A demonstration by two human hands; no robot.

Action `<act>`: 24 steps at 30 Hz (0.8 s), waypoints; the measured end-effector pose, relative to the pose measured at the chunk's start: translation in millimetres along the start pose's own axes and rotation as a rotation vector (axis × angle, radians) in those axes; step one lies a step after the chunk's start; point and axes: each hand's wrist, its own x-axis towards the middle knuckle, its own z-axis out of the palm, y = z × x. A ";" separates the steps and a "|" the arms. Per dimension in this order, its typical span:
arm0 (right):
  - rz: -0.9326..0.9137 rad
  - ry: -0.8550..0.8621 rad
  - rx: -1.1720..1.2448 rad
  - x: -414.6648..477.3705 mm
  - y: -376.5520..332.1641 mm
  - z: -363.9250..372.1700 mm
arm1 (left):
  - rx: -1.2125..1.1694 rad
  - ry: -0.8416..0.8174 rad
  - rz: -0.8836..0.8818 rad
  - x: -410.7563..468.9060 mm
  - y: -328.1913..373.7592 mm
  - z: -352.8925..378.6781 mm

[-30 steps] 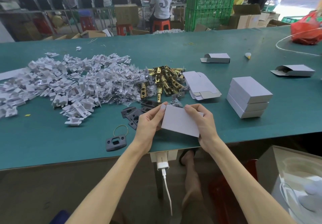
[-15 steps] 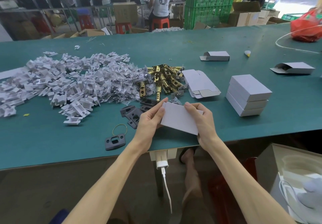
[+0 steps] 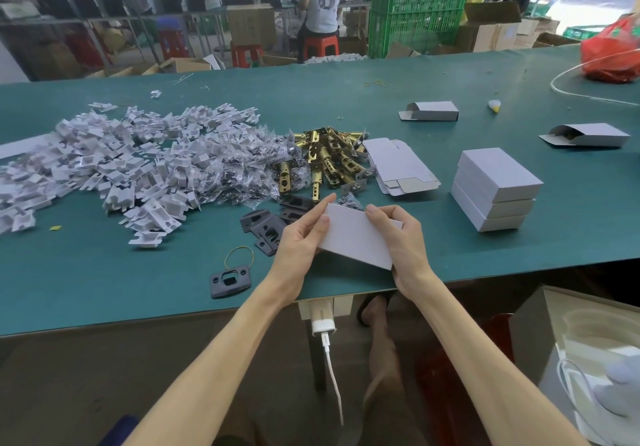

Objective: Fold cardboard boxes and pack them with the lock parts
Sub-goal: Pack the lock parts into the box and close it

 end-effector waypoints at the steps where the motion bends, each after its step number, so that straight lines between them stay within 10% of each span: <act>1: 0.008 -0.003 0.008 0.1 -0.6 -0.3 | 0.002 0.002 0.000 -0.3 0.3 0.5; 24: -0.117 0.132 -0.309 7.7 9.9 14.2 | 0.152 -0.042 -0.005 4.4 -3.9 -2.2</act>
